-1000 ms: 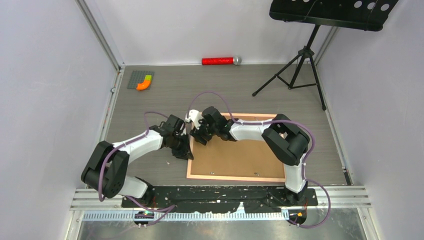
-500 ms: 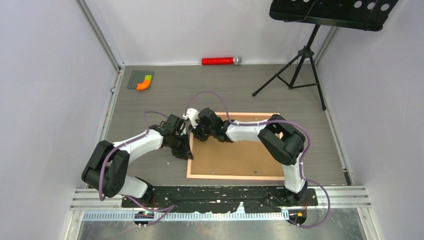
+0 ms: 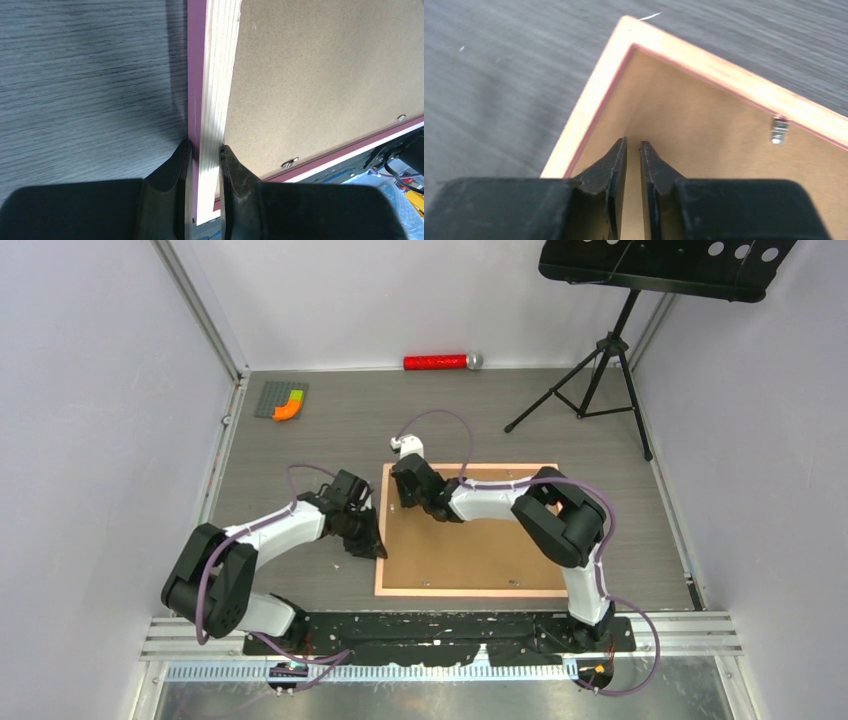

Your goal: Take the photo out of the frame

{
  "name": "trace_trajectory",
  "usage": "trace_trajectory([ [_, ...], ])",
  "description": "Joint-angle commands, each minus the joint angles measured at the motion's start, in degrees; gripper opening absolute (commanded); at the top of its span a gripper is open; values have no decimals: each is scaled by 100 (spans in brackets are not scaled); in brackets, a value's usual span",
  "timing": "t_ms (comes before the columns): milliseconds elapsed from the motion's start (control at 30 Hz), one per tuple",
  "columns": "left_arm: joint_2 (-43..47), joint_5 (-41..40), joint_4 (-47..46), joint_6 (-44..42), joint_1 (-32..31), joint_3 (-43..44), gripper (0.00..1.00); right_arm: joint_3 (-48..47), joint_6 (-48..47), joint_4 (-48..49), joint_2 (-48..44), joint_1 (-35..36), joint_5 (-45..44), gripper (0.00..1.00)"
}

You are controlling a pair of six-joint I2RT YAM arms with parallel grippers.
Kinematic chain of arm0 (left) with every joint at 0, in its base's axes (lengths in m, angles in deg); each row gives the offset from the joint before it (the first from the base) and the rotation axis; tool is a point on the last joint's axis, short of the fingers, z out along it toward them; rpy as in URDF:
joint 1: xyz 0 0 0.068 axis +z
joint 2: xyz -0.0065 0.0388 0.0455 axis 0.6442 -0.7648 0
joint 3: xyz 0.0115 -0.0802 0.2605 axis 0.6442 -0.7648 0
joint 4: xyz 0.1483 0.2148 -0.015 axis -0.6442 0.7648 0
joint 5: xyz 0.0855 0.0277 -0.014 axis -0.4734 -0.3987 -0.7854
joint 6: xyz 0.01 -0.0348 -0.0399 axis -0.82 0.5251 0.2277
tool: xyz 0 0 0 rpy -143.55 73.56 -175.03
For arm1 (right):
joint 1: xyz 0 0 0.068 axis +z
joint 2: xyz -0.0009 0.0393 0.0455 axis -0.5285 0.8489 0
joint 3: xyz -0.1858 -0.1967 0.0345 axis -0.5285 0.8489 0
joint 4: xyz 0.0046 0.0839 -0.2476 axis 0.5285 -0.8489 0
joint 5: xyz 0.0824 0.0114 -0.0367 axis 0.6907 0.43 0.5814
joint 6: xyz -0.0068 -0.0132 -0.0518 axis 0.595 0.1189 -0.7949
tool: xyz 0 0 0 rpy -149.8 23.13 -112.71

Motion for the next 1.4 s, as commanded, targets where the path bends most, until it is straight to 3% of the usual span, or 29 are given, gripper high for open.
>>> trace_trajectory([
  [0, -230, -182, 551, 3, -133, -467, 0, 45, 689, -472, 72, -166, -635, 24],
  [133, -208, -232, 552, 124, -133, -482, 0, 232, 663, -441, -270, -256, -772, 35],
  [200, -181, -227, 509, 191, -133, -505, 0, 409, 667, -351, -529, -381, -768, 61],
  [267, -150, -217, 454, 239, -133, -533, 0, 625, 676, -194, -807, -567, -581, 74],
  [467, -53, -238, 427, 345, -133, -547, 0, 1357, 336, 383, -1701, -1065, -81, 88],
  [600, 142, -181, 455, 342, -132, -463, 1, 1879, -183, 435, -2402, -1147, -417, 97],
  [633, 220, -212, 519, 333, -133, -422, 4, 2035, -211, 282, -2652, -1207, -637, 98],
  [667, 323, -277, 633, 327, -133, -357, 15, 2102, -239, 169, -2763, -1263, -777, 99],
  [767, 834, -538, 915, 153, -133, -112, 65, 2379, -129, -549, -3269, -1711, -854, 97],
  [800, 980, -688, 1090, 91, -133, 12, 77, 2458, -47, -668, -3460, -1818, -853, 96],
  [900, 1211, -1161, 1303, -128, -124, 524, 99, 2923, 219, -1217, -3887, -2349, -957, 96],
  [1000, 818, -1389, 1247, -383, -24, 1169, 100, 3294, 470, -1428, -4357, -2841, -1055, 96],
  [1200, -1141, -1353, 1691, -643, 433, 3233, 98, 3677, 854, -1735, -4608, -4224, -453, 96],
  [1367, -2085, -1135, 1897, -815, 628, 3796, 89, 3855, 931, -1712, -4530, -4566, -98, 96],
])
